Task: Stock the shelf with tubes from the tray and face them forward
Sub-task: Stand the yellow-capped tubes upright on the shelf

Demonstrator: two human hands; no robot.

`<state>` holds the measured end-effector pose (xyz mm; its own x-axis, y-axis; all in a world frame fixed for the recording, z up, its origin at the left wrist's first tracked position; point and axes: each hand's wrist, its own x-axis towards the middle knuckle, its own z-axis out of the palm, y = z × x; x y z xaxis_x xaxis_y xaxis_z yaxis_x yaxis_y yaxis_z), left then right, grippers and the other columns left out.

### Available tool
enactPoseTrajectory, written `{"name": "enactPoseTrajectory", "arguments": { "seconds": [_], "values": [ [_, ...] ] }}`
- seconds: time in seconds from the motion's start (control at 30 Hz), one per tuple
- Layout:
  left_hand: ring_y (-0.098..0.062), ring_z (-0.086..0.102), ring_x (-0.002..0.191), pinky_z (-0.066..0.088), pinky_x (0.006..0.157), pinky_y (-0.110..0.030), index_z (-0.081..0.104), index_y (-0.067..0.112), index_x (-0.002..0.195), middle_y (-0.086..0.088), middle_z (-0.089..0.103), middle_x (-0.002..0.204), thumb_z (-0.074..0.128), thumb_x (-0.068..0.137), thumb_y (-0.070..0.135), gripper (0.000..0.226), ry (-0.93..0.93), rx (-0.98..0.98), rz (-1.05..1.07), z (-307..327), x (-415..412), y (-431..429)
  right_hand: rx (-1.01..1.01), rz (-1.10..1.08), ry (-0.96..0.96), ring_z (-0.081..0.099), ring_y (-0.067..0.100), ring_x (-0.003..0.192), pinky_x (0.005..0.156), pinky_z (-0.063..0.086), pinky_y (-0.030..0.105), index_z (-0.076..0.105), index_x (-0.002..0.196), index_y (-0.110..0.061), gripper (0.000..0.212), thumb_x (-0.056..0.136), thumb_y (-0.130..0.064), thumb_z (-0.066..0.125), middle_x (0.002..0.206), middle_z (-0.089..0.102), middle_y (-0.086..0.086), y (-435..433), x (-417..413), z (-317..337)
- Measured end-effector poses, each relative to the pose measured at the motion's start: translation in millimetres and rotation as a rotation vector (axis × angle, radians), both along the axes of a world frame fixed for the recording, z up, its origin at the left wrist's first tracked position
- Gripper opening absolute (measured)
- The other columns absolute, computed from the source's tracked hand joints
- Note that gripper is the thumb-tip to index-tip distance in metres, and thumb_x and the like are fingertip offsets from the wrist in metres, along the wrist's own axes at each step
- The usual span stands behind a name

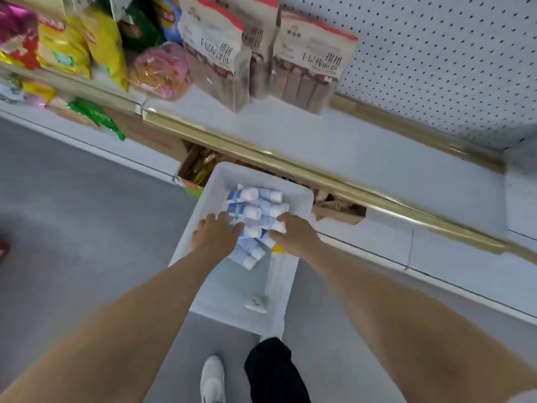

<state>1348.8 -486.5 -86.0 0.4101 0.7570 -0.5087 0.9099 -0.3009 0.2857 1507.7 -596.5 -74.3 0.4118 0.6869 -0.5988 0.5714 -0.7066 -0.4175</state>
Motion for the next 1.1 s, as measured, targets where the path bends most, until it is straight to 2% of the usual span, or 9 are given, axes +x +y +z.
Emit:
{"name": "enactPoseTrajectory", "arguments": {
  "seconds": [0.17, 0.3, 0.43, 0.57, 0.63, 0.7, 0.9, 1.0, 1.1],
  "values": [
    [-0.034, 0.053, 0.118, 0.045, 0.097, -0.041, 0.049, 0.018, 0.133, -0.015, 0.056, 0.129, 0.044, 0.094, 0.055, 0.054, 0.013, -0.211, 0.163, -66, -19, -16, -0.162, -0.006, 0.120, 0.055, 0.033, 0.118, 0.089, 0.042, 0.033, 0.048, 0.133, -0.006, 0.060, 0.096, -0.054, 0.047, 0.130, 0.057, 0.015, 8, -7, -72],
    [-0.028, 0.054, 0.121, 0.041, 0.099, -0.032, 0.053, 0.020, 0.133, -0.006, 0.054, 0.138, 0.044, 0.094, 0.057, 0.055, 0.048, -0.555, 0.166, -99, -25, -47, -0.240, -0.027, 0.167, 0.054, 0.033, 0.118, 0.083, 0.040, 0.030, 0.047, 0.132, -0.003, 0.058, 0.094, -0.047, 0.055, 0.130, 0.055, 0.018, 8, -8, -111],
    [-0.026, 0.065, 0.105, 0.052, 0.089, -0.033, 0.051, 0.027, 0.134, -0.001, 0.055, 0.130, 0.047, 0.090, 0.063, 0.058, 0.017, -0.854, 0.334, -120, -27, -74, -0.313, -0.032, 0.220, 0.053, 0.032, 0.121, 0.095, 0.046, 0.036, 0.042, 0.137, -0.005, 0.075, 0.085, -0.058, 0.059, 0.139, 0.048, 0.017, 17, -15, -147],
    [-0.022, 0.062, 0.106, 0.056, 0.088, -0.035, 0.057, 0.025, 0.128, -0.001, 0.061, 0.120, 0.045, 0.093, 0.059, 0.050, -0.012, -0.943, 0.356, -135, -29, -83, -0.389, 0.114, 0.081, 0.044, 0.031, 0.132, 0.105, 0.036, 0.042, 0.040, 0.140, -0.009, 0.077, 0.087, -0.063, 0.054, 0.144, 0.045, 0.013, 21, -19, -168],
    [-0.019, 0.066, 0.100, 0.057, 0.085, -0.032, 0.062, 0.022, 0.122, -0.004, 0.068, 0.110, 0.045, 0.094, 0.057, 0.047, -0.027, -0.993, 0.375, -139, -31, -83, -0.398, 0.119, 0.103, 0.049, 0.031, 0.128, 0.104, 0.039, 0.040, 0.043, 0.137, -0.009, 0.075, 0.086, -0.061, 0.057, 0.140, 0.050, 0.011, 22, -18, -175],
    [-0.016, 0.069, 0.094, 0.057, 0.080, -0.026, 0.066, 0.020, 0.116, -0.005, 0.071, 0.104, 0.047, 0.094, 0.055, 0.045, -0.042, -1.041, 0.421, -142, -32, -82, -0.400, 0.086, 0.180, 0.057, 0.030, 0.118, 0.098, 0.047, 0.040, 0.047, 0.134, -0.008, 0.073, 0.083, -0.057, 0.063, 0.131, 0.058, 0.012, 22, -18, -182],
    [-0.017, 0.071, 0.090, 0.056, 0.085, -0.027, 0.073, 0.014, 0.104, -0.007, 0.074, 0.101, 0.054, 0.092, 0.053, 0.045, -0.078, -1.083, 0.520, -151, -37, -82, -0.385, -0.082, 0.340, 0.070, 0.030, 0.092, 0.081, 0.060, 0.045, 0.061, 0.116, -0.006, 0.051, 0.083, -0.045, 0.071, 0.105, 0.068, 0.013, 19, -21, -188],
    [-0.016, 0.071, 0.092, 0.056, 0.084, -0.027, 0.073, 0.013, 0.103, -0.007, 0.074, 0.102, 0.055, 0.091, 0.055, 0.047, -0.113, -1.094, 0.545, -151, -38, -81, -0.397, -0.080, 0.339, 0.070, 0.028, 0.085, 0.073, 0.061, 0.038, 0.062, 0.112, -0.005, 0.047, 0.084, -0.041, 0.072, 0.097, 0.068, 0.012, 18, -23, -186],
    [-0.015, 0.072, 0.087, 0.055, 0.076, -0.023, 0.073, 0.014, 0.102, -0.005, 0.075, 0.098, 0.055, 0.088, 0.059, 0.051, -0.105, -1.092, 0.544, -149, -40, -79, -0.386, -0.094, 0.297, 0.071, 0.030, 0.084, 0.073, 0.061, 0.043, 0.060, 0.112, -0.008, 0.049, 0.079, -0.041, 0.076, 0.099, 0.069, 0.011, 17, -27, -187]
  ]
}}
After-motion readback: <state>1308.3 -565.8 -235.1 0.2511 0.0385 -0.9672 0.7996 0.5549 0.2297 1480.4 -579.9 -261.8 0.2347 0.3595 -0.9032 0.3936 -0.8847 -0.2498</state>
